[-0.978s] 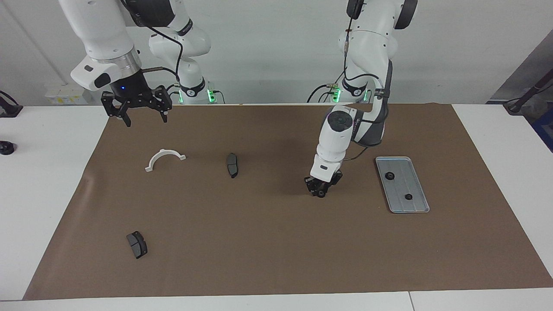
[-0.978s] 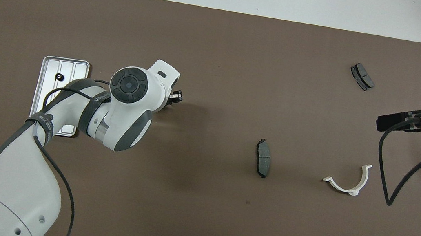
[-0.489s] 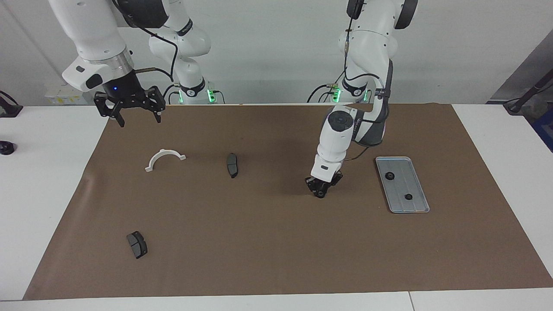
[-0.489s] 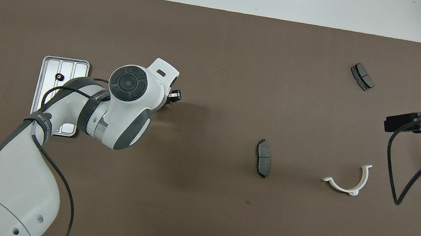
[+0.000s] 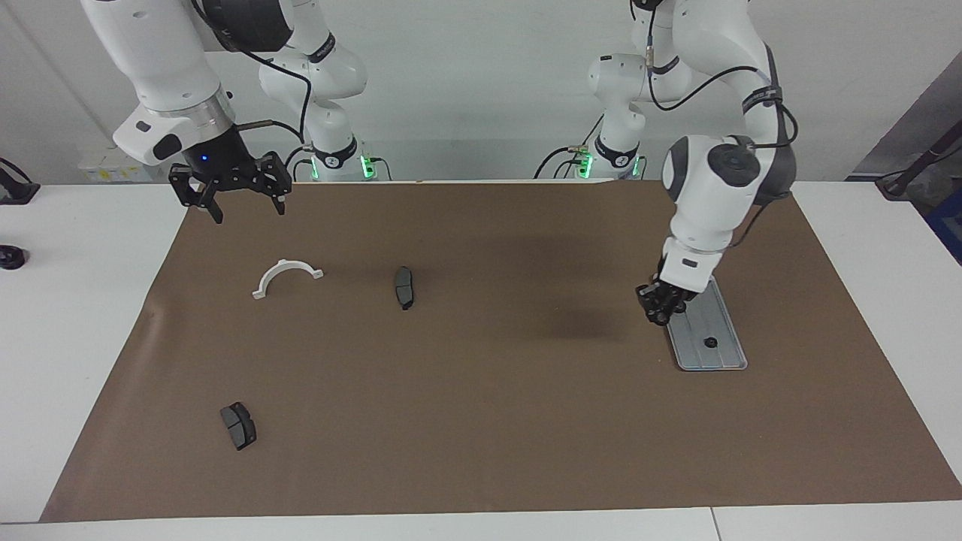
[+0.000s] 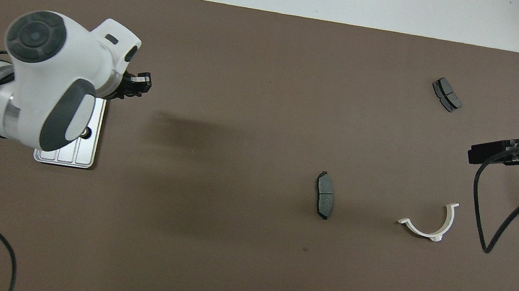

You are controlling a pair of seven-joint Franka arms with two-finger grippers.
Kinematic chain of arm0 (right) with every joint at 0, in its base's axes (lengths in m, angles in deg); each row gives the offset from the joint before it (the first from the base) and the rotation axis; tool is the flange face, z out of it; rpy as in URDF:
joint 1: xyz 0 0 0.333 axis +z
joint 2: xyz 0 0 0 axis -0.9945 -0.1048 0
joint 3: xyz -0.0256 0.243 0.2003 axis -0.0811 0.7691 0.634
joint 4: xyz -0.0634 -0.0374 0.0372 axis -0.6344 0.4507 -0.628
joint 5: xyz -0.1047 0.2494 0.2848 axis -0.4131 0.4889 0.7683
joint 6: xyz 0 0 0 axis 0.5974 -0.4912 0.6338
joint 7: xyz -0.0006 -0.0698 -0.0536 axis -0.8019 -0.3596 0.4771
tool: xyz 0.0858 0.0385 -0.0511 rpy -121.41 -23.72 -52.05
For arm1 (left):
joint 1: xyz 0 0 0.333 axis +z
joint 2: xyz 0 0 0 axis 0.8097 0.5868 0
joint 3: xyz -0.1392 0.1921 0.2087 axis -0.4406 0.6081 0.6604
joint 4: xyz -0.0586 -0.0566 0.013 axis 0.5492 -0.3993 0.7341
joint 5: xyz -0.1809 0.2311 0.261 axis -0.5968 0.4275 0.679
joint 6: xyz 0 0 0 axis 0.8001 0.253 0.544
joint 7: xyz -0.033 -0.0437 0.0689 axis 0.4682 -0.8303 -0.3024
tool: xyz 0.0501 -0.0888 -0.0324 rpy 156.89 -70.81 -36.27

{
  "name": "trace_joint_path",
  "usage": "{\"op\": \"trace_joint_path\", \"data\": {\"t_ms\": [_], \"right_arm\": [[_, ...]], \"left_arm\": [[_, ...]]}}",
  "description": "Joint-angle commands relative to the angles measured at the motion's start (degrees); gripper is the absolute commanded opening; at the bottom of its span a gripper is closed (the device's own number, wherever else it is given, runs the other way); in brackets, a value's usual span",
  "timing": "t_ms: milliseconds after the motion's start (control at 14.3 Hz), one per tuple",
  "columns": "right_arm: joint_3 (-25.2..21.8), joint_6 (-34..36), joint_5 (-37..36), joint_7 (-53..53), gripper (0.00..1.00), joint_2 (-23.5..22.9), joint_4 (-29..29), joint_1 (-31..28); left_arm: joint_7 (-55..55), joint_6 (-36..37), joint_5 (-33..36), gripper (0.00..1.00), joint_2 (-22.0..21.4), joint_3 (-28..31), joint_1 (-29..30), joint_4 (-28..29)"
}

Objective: Pick bearing gear from pile to tray
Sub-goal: 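Lower the third bearing into the tray and open the left gripper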

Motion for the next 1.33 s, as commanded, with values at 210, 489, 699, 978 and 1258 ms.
{"op": "trace_joint_path", "data": {"t_ms": [210,489,699,978,1258], "right_arm": [[0.44,4.75,1.08,-0.84,1.0,-6.6,10.29,-1.71],[0.53,3.7,1.35,-7.5,1.0,-6.69,9.77,-1.62],[0.53,3.69,1.44,-8.84,1.0,-6.43,8.98,-1.45],[0.53,4.22,1.43,-8.76,1.0,-6.08,8.71,-1.36],[0.53,4.22,1.43,-8.84,1.0,-5.82,8.36,-1.36]], "left_arm": [[20.73,-6.62,-4.16,0.0,-4.86,-0.53,11.92,13.2],[23.64,-12.01,-4.16,0.0,-6.02,-0.44,13.16,19.99],[24.87,-17.96,-4.16,0.0,-5.84,-0.44,13.51,24.03],[27.94,-19.39,-4.16,0.69,-5.05,-0.44,13.52,24.31],[28.91,-17.38,-3.63,1.0,-3.91,-0.44,12.46,19.75]]}}
